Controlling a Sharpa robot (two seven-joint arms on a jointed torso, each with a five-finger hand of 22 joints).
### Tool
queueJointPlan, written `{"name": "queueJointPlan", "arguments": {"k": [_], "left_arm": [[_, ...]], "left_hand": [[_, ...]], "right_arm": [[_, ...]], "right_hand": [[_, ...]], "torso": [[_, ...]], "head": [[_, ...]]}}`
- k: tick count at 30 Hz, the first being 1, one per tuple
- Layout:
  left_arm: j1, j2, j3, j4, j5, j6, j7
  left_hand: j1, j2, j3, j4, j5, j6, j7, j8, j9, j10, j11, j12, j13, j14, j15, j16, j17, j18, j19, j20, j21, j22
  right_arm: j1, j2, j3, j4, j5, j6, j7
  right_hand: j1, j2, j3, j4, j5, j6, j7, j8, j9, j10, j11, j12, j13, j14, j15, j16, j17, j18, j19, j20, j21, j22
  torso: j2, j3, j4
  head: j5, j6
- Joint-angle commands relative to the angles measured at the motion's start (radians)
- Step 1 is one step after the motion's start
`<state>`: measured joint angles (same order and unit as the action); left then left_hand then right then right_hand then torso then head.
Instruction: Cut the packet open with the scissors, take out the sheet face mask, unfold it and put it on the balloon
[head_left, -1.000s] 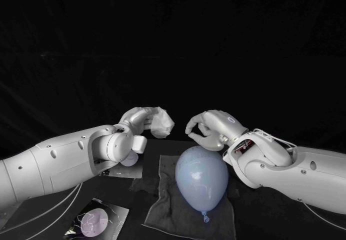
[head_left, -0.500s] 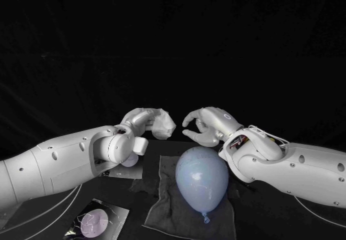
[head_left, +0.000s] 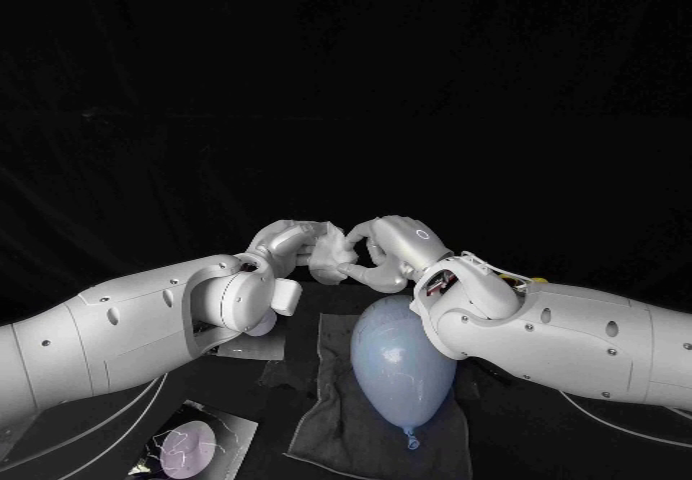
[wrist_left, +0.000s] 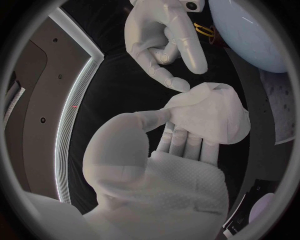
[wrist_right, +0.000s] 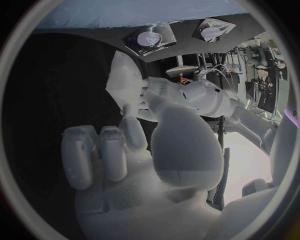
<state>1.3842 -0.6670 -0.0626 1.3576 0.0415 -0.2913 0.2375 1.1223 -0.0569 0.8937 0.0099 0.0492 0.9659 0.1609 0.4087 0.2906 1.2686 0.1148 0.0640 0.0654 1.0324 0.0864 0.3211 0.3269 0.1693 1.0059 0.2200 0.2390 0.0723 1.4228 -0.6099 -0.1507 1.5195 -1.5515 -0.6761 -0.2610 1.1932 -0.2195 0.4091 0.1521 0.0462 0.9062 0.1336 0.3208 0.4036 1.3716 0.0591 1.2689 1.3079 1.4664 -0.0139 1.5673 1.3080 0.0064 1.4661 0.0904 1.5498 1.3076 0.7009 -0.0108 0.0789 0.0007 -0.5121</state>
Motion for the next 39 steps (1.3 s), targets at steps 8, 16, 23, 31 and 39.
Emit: {"name": "queueJointPlan", "arguments": {"k": [8,16,23,31,39], "left_arm": [[0.002,0.005,0.001,0.010,-0.002,-0.009,-0.003],[0.002,0.004,0.001,0.012,0.004,-0.014,-0.009],[0.002,0.005,0.001,0.016,0.007,-0.023,-0.017],[0.002,0.007,0.001,0.023,0.035,-0.024,-0.022],[0.002,0.007,0.001,0.033,0.078,-0.023,-0.015]], "left_hand": [[0.008,0.000,-0.011,0.005,0.002,-0.005,0.004,0.005,0.003,-0.006,-0.001,0.000,0.000,0.010,0.000,-0.008,0.002,0.017,0.008,0.000,-0.001,0.000],[0.020,-0.001,-0.019,0.013,0.002,-0.008,0.004,0.005,0.008,-0.007,-0.002,0.000,0.000,0.021,-0.001,-0.022,0.002,0.018,0.063,-0.023,0.019,0.005],[0.021,-0.001,-0.019,0.015,0.002,-0.010,0.004,0.004,0.008,-0.010,-0.001,-0.001,-0.001,0.020,-0.001,-0.024,0.002,0.017,0.063,-0.024,0.018,0.004],[0.028,0.002,-0.019,0.024,0.002,-0.022,0.006,0.000,0.010,-0.023,0.002,-0.002,-0.001,0.018,0.001,-0.038,-0.002,0.017,0.080,-0.028,0.013,-0.001],[0.039,0.012,-0.032,0.041,0.002,-0.039,0.011,-0.005,0.014,-0.047,0.009,-0.002,-0.001,0.007,0.007,-0.061,-0.006,0.016,0.095,-0.028,-0.001,-0.008]], "right_arm": [[-0.008,0.028,-0.001,-0.032,-0.163,-0.010,-0.084],[-0.015,0.024,-0.001,-0.013,-0.245,-0.059,-0.128],[-0.018,0.026,-0.001,-0.011,-0.264,-0.070,-0.145],[-0.021,0.037,-0.001,-0.022,-0.267,-0.036,-0.154],[-0.027,0.043,-0.001,-0.026,-0.267,-0.013,-0.154]], "right_hand": [[0.077,-0.002,-0.022,-0.009,0.003,0.039,-0.008,0.010,0.002,0.000,-0.012,-0.004,0.025,0.104,-0.004,0.003,0.263,-0.001,0.093,0.000,-0.001,0.255],[0.086,-0.008,-0.063,0.016,0.005,0.087,-0.027,0.043,0.011,0.024,-0.029,0.023,0.045,0.104,-0.019,0.003,0.263,-0.006,0.105,-0.013,0.021,0.263],[0.077,-0.009,-0.097,0.046,0.005,0.083,-0.029,0.046,0.009,0.025,-0.031,0.021,0.043,0.104,-0.022,0.003,0.263,-0.006,0.105,-0.017,0.021,0.263],[0.079,-0.011,-0.125,0.065,0.005,0.081,-0.029,0.049,0.008,0.024,-0.031,0.017,0.041,0.104,-0.022,0.003,0.263,-0.006,0.105,-0.017,0.021,0.263],[0.090,-0.008,-0.139,0.073,0.005,0.086,-0.032,0.055,0.009,0.024,-0.033,0.016,0.041,0.104,-0.023,0.003,0.263,-0.006,0.105,-0.018,0.021,0.263]], "torso": [[0.001,0.0003,-0.0020],[0.000,0.0013,-0.0016],[0.001,0.0004,-0.0019],[0.000,-0.0008,-0.0009],[0.000,0.0000,-0.0016]], "head": [[0.001,0.000],[0.002,0.000],[0.002,0.001],[0.001,0.002],[0.002,0.001]]}}
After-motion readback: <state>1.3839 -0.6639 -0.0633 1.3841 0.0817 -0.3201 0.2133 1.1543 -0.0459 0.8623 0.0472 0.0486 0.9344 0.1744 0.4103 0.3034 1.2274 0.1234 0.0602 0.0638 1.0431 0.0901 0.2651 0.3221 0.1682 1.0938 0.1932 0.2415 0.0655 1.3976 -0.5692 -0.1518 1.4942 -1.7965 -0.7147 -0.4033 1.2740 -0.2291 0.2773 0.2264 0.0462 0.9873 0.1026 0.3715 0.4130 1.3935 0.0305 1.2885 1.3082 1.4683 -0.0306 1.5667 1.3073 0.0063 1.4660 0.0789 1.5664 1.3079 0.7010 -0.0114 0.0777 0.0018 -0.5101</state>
